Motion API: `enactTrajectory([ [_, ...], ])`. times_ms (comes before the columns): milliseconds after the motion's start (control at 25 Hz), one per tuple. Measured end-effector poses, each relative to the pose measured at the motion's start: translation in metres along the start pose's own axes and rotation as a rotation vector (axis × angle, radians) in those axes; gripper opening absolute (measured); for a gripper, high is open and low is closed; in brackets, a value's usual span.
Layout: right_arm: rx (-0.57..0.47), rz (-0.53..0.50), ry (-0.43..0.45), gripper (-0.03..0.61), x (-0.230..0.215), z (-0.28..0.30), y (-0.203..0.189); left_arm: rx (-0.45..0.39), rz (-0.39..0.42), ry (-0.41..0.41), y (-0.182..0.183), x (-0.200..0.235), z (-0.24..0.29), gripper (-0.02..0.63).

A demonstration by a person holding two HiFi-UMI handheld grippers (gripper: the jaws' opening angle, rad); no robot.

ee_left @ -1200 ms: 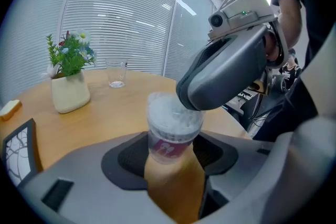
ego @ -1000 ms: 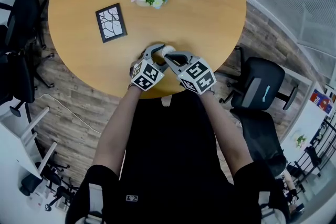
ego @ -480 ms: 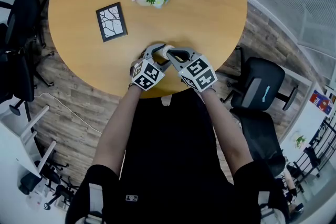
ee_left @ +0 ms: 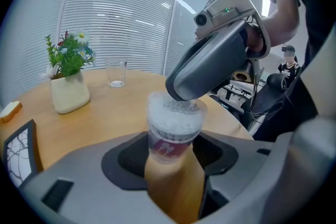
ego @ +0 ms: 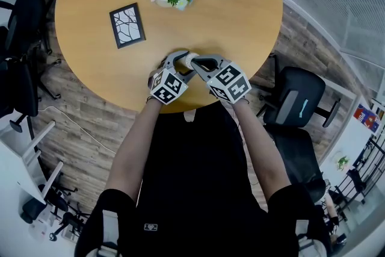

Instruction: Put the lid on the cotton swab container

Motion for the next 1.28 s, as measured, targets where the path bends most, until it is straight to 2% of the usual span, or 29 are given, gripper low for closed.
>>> enactTrajectory([
  [440,0.051,-0.029,0.109,0.005,-0.008,0.002,0.004,0.008,-0.009,-0.007,0.001,0.001,0.0,0.261],
  [680,0.083,0.016,0.175,0.005,-0.015,0.003,0.006,0.008,-0.006,-0.007,0.001,0.001,0.001,0.261],
  [920,0.053,-0.017,0.159,0.006,-0.013,0.002,0.004,0.007,-0.007,-0.005,0.001,0.001,0.001,0.261],
  [1080,0.011,-0.143,0.078,0.008,-0.005,0.0,0.004,0.006,-0.005,-0.004,0.0,0.001,0.001,0.261],
  [1200,0.021,-0.258,0.039,0.009,0.003,0.0,0.004,0.006,-0.004,-0.003,0.001,0.001,0.001,0.261],
  [1280,0.026,-0.298,0.024,0.009,0.006,0.0,0.004,0.006,-0.004,-0.003,0.001,0.001,0.001,0.261],
])
Point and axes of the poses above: the fingertips, and each gripper's own axes: z forward along the fingers, x to its left, y out of its top, the point moved 10 cm from there along -z, backward along the fingers, and after that the axes turned 6 degrees about -z, right-handed, at the moved point
